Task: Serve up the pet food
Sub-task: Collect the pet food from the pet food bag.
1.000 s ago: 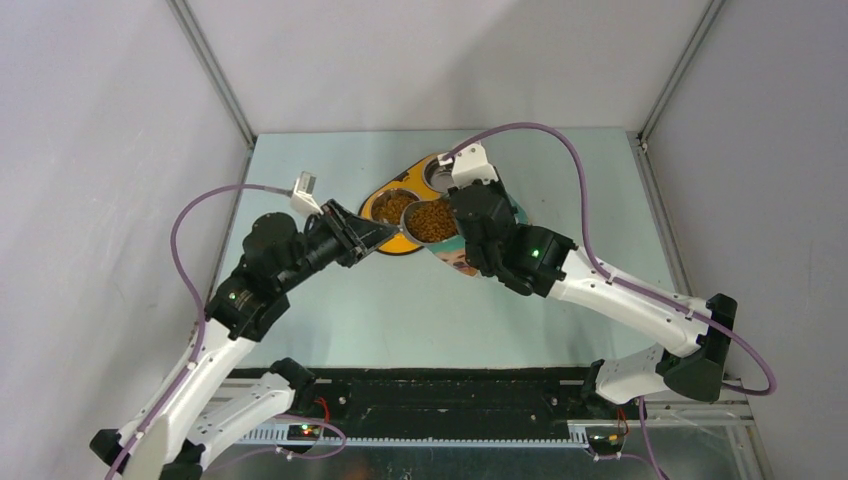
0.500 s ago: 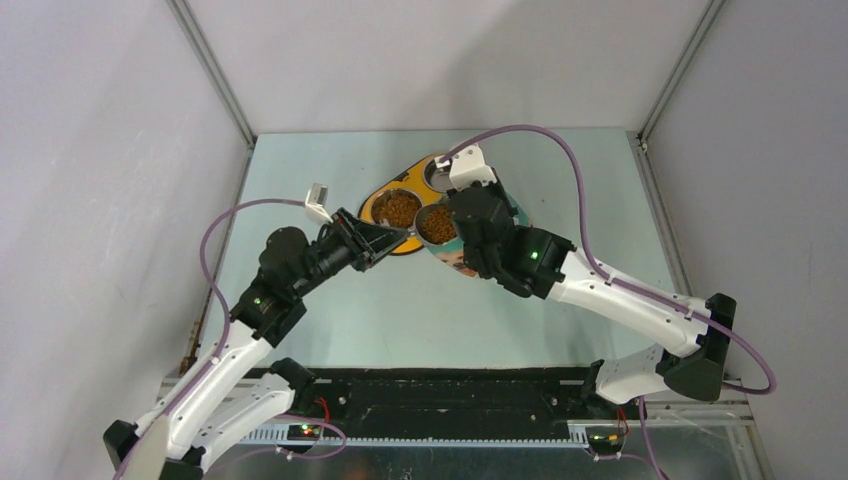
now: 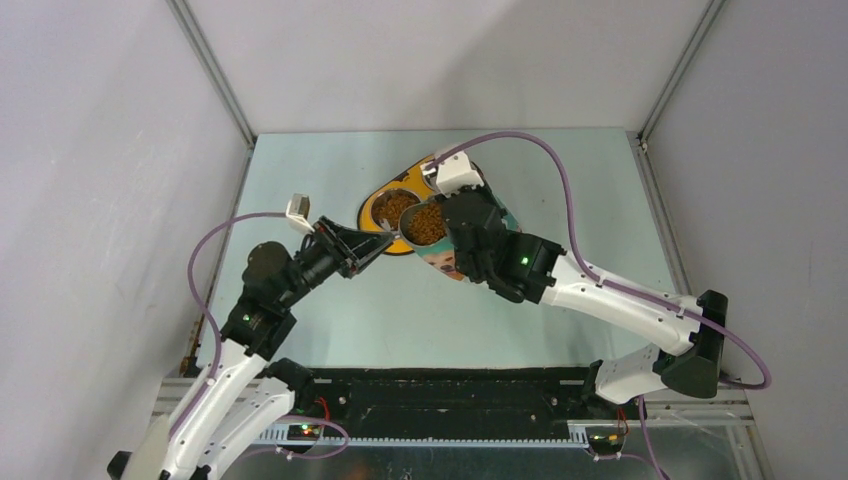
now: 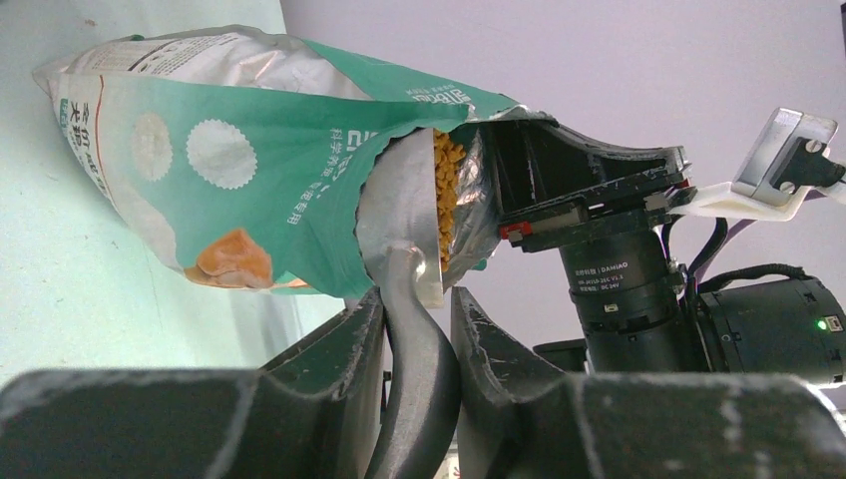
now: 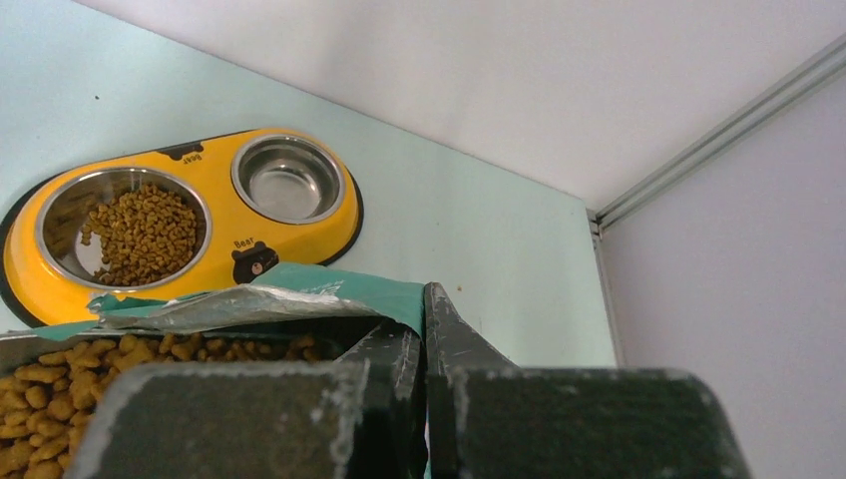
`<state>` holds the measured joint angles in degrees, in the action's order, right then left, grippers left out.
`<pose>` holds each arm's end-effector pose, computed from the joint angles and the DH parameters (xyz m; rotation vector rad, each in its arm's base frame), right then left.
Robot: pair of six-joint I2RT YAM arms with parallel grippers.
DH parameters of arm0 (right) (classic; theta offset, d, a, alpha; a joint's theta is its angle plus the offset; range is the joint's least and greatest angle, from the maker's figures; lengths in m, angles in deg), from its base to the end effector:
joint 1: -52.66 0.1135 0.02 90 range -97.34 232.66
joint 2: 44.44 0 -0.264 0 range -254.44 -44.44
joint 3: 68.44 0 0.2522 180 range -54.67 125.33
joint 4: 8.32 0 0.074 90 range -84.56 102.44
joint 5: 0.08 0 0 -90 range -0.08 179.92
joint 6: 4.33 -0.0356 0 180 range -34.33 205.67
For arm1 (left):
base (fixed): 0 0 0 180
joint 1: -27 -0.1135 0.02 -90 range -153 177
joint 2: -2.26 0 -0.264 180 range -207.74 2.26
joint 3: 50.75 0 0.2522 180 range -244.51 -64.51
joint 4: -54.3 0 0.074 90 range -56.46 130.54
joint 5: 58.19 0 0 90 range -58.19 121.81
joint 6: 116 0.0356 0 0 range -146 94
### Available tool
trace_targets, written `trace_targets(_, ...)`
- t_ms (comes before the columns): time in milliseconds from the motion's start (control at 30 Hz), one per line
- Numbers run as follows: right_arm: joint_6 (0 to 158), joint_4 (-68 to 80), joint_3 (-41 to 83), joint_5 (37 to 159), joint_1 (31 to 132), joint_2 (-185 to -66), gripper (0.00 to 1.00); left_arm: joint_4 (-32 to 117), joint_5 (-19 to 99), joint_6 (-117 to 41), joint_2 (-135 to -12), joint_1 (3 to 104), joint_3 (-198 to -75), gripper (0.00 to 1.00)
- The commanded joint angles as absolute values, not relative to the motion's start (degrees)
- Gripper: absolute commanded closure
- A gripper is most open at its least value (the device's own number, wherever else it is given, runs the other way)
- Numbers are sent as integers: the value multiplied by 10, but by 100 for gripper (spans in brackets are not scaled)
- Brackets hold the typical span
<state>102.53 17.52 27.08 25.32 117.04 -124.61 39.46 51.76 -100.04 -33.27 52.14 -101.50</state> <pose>0.1613 0.2619 0.4241 -0.3703 1.6194 -0.3579 0.1360 -0.0773 0.3338 -0.4522 1.7600 -1.5755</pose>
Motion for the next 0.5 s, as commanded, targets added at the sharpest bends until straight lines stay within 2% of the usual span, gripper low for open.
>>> trace_targets(0, 1082, -5, 323, 153, 1163, -1198, 100, 337, 446, -976, -325, 495, -1049, 100)
trace_targets(467, 1070, 12, 336, 179, 1168, -1218, 100, 325, 486, -934, -443, 536, -1169, 100)
